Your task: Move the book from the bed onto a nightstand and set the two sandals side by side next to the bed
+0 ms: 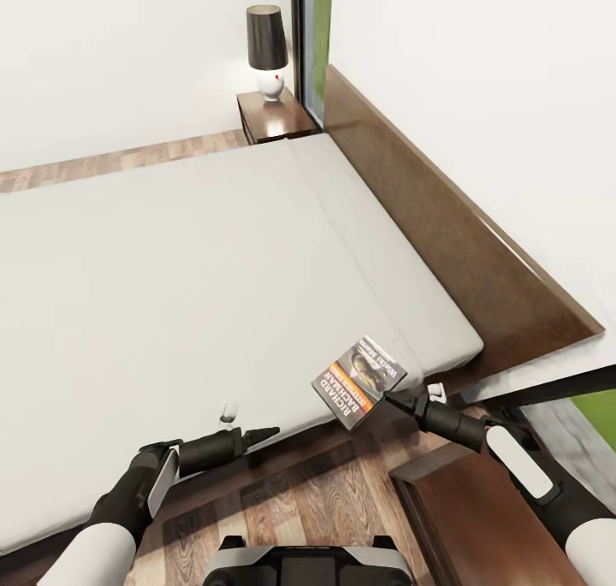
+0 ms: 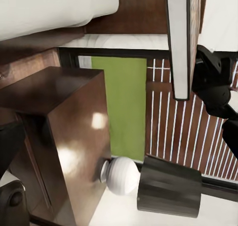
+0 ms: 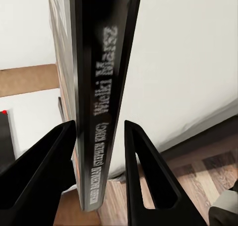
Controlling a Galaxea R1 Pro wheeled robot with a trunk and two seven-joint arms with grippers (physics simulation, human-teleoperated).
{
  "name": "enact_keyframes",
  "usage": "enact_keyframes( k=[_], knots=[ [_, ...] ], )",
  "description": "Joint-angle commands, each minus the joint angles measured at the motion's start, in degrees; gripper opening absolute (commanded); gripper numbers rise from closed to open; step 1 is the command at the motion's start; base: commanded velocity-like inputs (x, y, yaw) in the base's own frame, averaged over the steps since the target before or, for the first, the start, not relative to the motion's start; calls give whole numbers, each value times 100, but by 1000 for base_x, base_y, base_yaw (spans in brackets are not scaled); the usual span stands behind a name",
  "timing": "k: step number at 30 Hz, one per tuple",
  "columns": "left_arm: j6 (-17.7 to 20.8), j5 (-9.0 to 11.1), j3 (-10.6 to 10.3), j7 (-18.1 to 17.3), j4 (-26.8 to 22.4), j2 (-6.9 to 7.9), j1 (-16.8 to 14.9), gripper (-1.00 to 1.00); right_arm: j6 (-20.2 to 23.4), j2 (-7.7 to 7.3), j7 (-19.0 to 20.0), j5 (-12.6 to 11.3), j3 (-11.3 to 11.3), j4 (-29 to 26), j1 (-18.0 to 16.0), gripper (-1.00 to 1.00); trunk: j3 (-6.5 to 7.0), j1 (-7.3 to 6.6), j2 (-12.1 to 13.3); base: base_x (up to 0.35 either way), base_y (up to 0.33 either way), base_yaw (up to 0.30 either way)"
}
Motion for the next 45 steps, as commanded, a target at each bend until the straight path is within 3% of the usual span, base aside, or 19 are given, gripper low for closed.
enact_keyframes(
  k=[1,6,9,20,24,26,28,30,32,35,38,41,42,45],
  knots=[
    [52,13,3,-13,7,0,-3,100,27,-4,-5,-50,28,0,-4,-100,-8,3,-9,0,0,139],
    [44,8,6,-19,173,7,-3,100,25,-4,-33,-49,78,3,-6,-100,-23,3,-9,0,0,207],
    [-42,2,6,-21,296,87,-3,100,28,-6,-33,-50,102,7,-7,-100,-36,3,-9,0,0,237],
    [-838,0,2,-17,902,264,-3,100,41,-47,9,-53,113,40,-7,-100,-106,3,-9,0,0,203],
    [-920,0,-12,-15,936,264,-3,100,46,-96,45,-68,107,222,-5,-100,-134,3,-9,0,0,184],
    [-942,-2,-16,-16,949,259,-3,100,45,-214,431,-65,106,826,-6,-100,-147,3,-9,0,0,180],
    [-948,-1,-20,-15,972,258,-3,100,44,-244,731,-59,104,1087,-8,-100,-161,3,-9,0,0,180],
    [-964,-6,-20,-13,1118,256,-3,100,34,-276,1435,-51,100,1509,-7,-100,-175,3,-9,0,0,179],
    [-1054,-9,-19,-13,1261,261,-3,100,27,-292,1890,-46,101,1725,-6,-100,-189,3,-9,0,0,179],
    [-1299,-13,-19,-13,1458,268,-3,100,19,-303,2206,-14,108,1885,-6,-100,-210,3,-9,0,0,179],
    [-1581,-16,-18,8,1736,270,-3,100,-24,-304,2338,203,112,2016,-4,-100,-231,3,-9,0,0,177],
    [-1868,-17,-23,75,2014,271,-3,100,-151,-305,2403,612,113,2240,-6,-100,-252,3,-9,0,0,175],
    [-2079,-17,-25,149,2170,272,-3,100,-333,-305,2506,912,114,2424,-4,-100,-259,3,-9,0,0,174],
    [-2265,-18,-26,213,2291,272,-3,100,-529,-305,2686,1158,114,2610,-4,-100,-280,3,-9,0,0,173]
  ],
)
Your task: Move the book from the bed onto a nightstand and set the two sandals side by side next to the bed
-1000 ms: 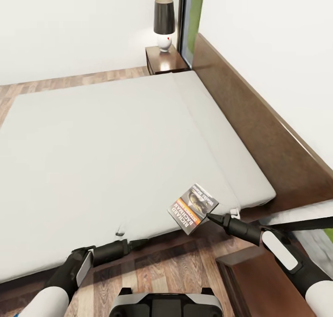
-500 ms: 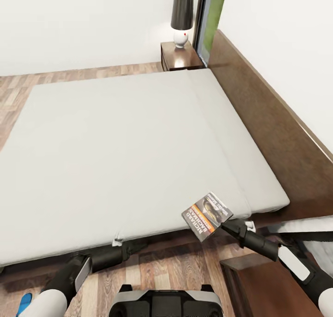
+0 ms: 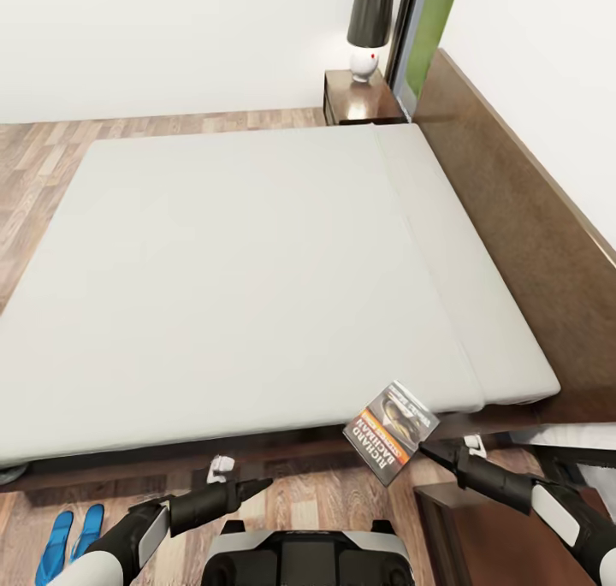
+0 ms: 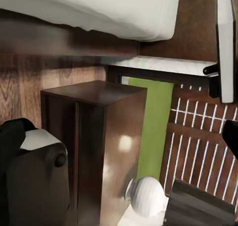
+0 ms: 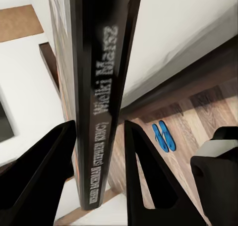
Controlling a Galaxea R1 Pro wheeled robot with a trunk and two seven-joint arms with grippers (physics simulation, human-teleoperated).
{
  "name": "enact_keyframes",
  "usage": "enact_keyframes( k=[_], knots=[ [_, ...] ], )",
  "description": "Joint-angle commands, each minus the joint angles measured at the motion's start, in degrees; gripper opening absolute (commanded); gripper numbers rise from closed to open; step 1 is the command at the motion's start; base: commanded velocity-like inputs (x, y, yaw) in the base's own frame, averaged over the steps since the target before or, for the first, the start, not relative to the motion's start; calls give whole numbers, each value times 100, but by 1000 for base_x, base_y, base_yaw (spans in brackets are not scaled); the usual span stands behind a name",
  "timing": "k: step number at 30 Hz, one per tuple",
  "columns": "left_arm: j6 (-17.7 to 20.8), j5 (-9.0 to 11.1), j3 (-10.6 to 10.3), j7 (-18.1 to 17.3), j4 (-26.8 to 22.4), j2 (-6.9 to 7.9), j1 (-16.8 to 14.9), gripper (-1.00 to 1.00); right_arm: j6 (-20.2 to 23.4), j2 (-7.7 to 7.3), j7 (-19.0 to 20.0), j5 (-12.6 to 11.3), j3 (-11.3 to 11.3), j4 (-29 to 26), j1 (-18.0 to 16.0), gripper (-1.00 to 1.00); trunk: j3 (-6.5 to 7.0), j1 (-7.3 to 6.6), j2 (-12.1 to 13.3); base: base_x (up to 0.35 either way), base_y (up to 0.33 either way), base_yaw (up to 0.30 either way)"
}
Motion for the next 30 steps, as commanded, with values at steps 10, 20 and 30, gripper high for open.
enact_keyframes(
  k=[10,20,30],
  knots=[
    [-27,21,5,-1,37,-8,-3,100,-57,-6,118,66,29,118,-5,-100,-78,3,-9,0,0,167],
    [-32,21,5,-8,65,0,-3,100,-60,-4,124,69,29,114,-3,-100,-149,3,-9,0,0,165],
    [-38,29,5,9,197,0,-3,100,-61,2,127,69,29,78,-5,-100,-221,3,-9,0,0,166]
  ],
)
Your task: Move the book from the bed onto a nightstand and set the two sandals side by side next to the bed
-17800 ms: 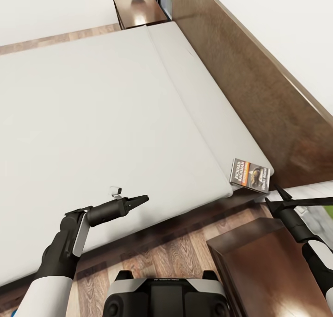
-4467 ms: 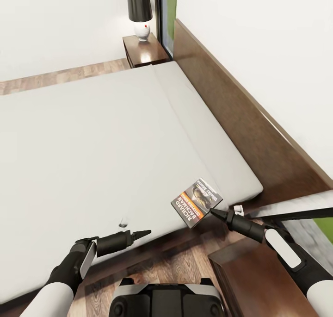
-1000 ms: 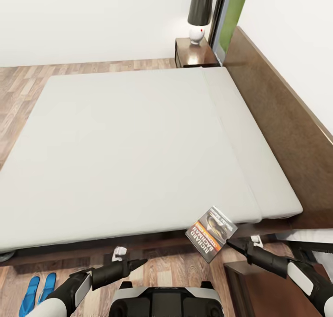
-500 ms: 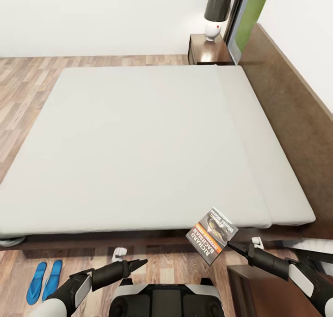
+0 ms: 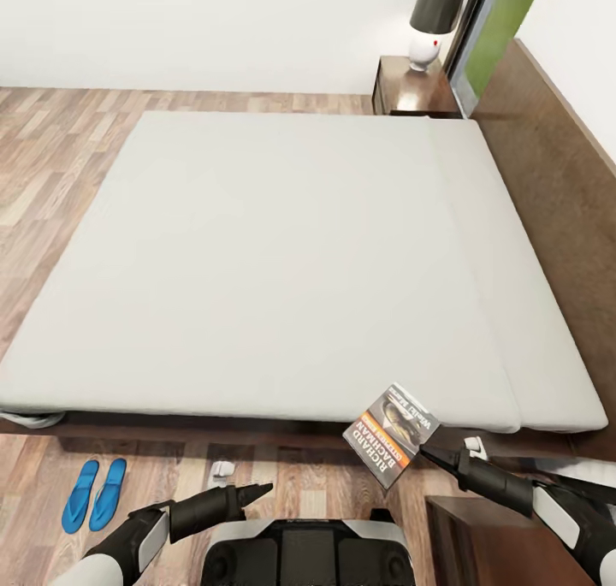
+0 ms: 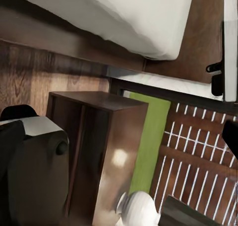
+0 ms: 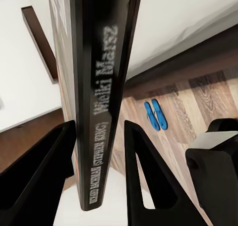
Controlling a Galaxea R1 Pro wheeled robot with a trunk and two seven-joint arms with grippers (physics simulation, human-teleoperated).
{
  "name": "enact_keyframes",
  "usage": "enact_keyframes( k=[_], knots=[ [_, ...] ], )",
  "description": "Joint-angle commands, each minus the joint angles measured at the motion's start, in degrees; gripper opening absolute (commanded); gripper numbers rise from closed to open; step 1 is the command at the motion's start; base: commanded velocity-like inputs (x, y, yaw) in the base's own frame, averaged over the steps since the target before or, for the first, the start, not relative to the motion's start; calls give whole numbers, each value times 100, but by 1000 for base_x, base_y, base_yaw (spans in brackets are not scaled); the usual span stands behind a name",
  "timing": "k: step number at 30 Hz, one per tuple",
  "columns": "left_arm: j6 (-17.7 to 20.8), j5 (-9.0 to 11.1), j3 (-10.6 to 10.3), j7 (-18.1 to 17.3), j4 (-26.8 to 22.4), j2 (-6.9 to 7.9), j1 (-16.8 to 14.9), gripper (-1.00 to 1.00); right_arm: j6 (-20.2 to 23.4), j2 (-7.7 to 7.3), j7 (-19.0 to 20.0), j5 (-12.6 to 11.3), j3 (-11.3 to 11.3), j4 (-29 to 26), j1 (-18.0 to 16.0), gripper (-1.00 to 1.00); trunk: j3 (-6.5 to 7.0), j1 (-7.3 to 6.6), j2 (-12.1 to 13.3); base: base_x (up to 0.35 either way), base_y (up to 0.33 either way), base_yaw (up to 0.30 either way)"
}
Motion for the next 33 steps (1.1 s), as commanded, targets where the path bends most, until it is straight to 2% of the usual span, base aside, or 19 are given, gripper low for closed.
enact_keyframes(
  k=[1,15,33],
  knots=[
    [59,33,-4,-18,25,1,-3,100,46,-6,3,-57,33,-3,-3,-100,-14,3,-9,0,0,167],
    [50,40,0,-10,382,10,-3,100,46,-4,4,-57,33,-57,-4,-100,-102,3,-9,0,0,204],
    [48,38,2,-9,427,10,-3,100,54,-5,11,-57,33,-59,-4,-100,-180,3,-9,0,0,259]
  ],
)
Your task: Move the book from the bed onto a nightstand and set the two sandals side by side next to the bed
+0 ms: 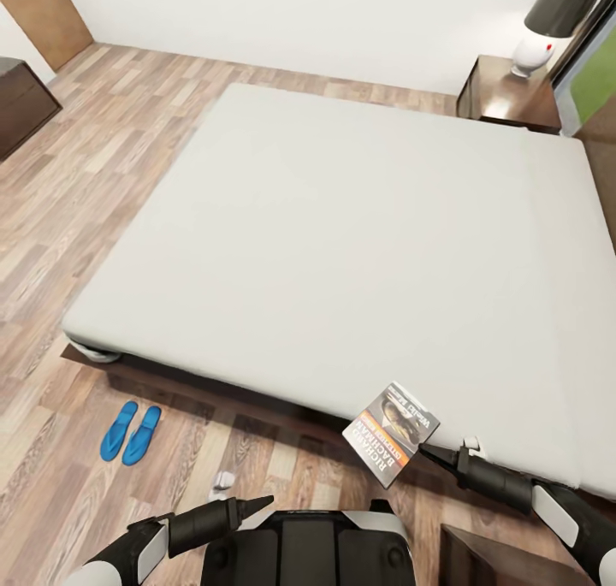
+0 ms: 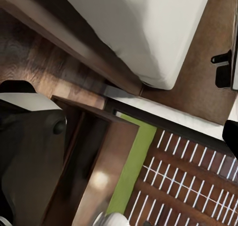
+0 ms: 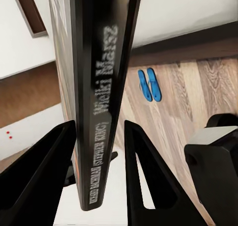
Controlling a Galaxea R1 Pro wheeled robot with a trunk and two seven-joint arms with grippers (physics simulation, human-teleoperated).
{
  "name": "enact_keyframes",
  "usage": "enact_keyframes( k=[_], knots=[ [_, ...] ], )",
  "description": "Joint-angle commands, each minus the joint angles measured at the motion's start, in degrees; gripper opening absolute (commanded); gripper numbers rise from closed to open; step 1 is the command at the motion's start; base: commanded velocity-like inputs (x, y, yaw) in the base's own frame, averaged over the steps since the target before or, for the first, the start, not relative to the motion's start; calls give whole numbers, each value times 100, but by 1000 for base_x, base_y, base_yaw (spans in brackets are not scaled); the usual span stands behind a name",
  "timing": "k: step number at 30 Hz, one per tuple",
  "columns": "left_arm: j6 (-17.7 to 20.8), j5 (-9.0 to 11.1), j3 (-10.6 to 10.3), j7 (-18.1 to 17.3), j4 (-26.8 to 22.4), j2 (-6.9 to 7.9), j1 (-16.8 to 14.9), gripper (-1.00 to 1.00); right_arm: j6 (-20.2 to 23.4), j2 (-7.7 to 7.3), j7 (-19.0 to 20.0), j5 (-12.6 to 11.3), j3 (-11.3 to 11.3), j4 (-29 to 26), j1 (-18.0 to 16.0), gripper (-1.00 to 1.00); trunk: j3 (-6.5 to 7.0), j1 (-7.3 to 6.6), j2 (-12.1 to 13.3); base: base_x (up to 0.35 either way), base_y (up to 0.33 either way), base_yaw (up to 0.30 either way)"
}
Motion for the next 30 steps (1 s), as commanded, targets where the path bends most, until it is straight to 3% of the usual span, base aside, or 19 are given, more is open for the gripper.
enact_keyframes(
  k=[1,19,24,26,30],
  knots=[
    [60,44,-16,-17,3,1,-3,100,49,-7,0,-60,32,0,-1,-100,-11,3,-9,0,0,262],
    [60,48,-10,-2,3,39,-3,100,50,-7,5,-60,32,3,-1,-100,-86,3,-9,0,0,262],
    [60,50,-3,120,3,229,-3,100,50,-7,5,-60,32,3,0,-100,-107,3,-9,0,0,262],
    [60,60,2,435,16,437,-3,100,50,-7,5,-65,32,2,-4,-100,-116,3,-9,0,0,262],
    [52,70,3,995,236,554,-3,100,50,-7,5,-68,32,3,-3,-100,-133,3,-9,0,0,262]
  ],
)
